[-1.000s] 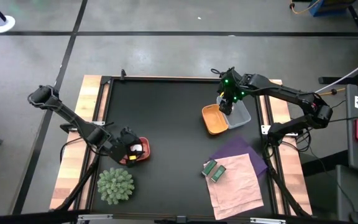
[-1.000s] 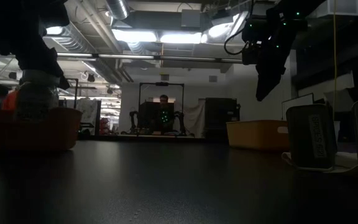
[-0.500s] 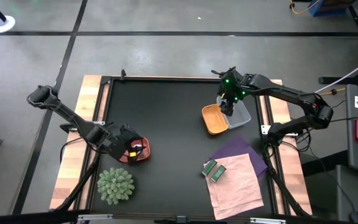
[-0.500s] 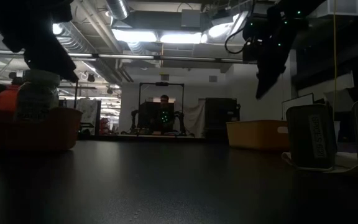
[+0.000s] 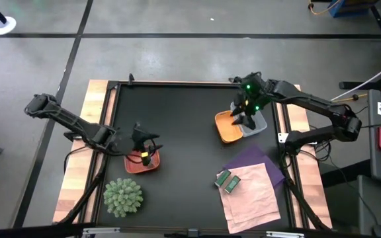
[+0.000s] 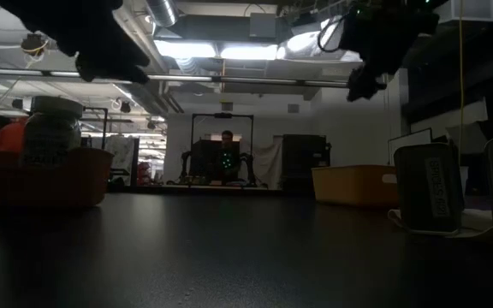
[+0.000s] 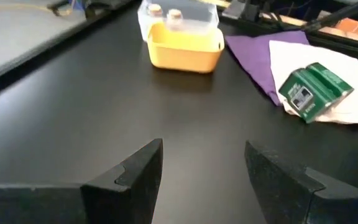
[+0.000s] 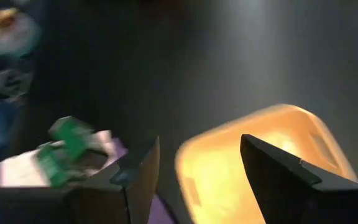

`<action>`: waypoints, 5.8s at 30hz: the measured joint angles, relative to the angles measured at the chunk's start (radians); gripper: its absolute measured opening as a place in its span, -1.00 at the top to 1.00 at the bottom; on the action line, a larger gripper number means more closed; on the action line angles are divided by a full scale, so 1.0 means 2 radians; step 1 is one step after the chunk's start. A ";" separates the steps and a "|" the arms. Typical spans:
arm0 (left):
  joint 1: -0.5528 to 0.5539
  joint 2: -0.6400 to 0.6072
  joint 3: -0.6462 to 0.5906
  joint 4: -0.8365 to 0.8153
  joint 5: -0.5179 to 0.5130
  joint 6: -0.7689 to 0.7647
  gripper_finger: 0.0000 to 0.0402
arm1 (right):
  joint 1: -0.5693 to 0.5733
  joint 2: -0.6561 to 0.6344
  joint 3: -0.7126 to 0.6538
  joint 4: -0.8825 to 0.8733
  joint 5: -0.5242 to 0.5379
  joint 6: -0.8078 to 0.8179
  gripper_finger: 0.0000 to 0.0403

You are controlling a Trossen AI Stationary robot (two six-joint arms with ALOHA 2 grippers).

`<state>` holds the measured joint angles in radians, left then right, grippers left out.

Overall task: Sort spices by type
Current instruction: Put the white seasoning bottle into the orange bin, then put the left green seasoning can into the yellow bin

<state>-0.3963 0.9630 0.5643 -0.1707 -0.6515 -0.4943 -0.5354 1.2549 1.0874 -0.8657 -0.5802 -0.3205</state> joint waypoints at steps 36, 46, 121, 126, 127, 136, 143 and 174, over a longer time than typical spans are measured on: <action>0.049 0.001 0.000 0.029 0.000 0.036 -0.05 | 0.347 0.065 -0.032 0.022 0.098 0.017 -0.12; 0.049 0.001 0.000 0.035 0.000 0.032 -0.05 | 0.346 0.062 -0.160 0.194 0.113 0.042 -0.12; 0.049 0.001 0.000 0.051 0.001 0.024 -0.05 | 0.346 0.062 -0.142 0.205 0.126 0.018 0.30; 0.049 0.001 0.000 0.050 0.000 0.024 -0.05 | 0.346 0.062 -0.056 0.094 0.184 -0.008 0.30; 0.049 0.001 0.000 0.049 0.000 0.024 -0.05 | 0.346 0.062 -0.039 0.072 0.198 -0.012 0.30; 0.049 0.001 0.000 0.050 0.000 0.048 -0.05 | 0.344 0.062 0.068 -0.060 0.351 -0.015 0.30; 0.049 0.001 0.000 0.050 0.000 0.056 -0.05 | 0.286 0.062 0.079 -0.098 0.390 -0.014 0.30; 0.049 0.001 0.000 0.050 0.000 0.056 -0.05 | 0.127 0.210 0.079 -0.113 0.465 -0.082 0.29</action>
<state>-0.2984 0.9653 0.5640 -0.0708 -0.6506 -0.3818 -0.2821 1.6740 1.2461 -1.0923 0.3488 -0.4848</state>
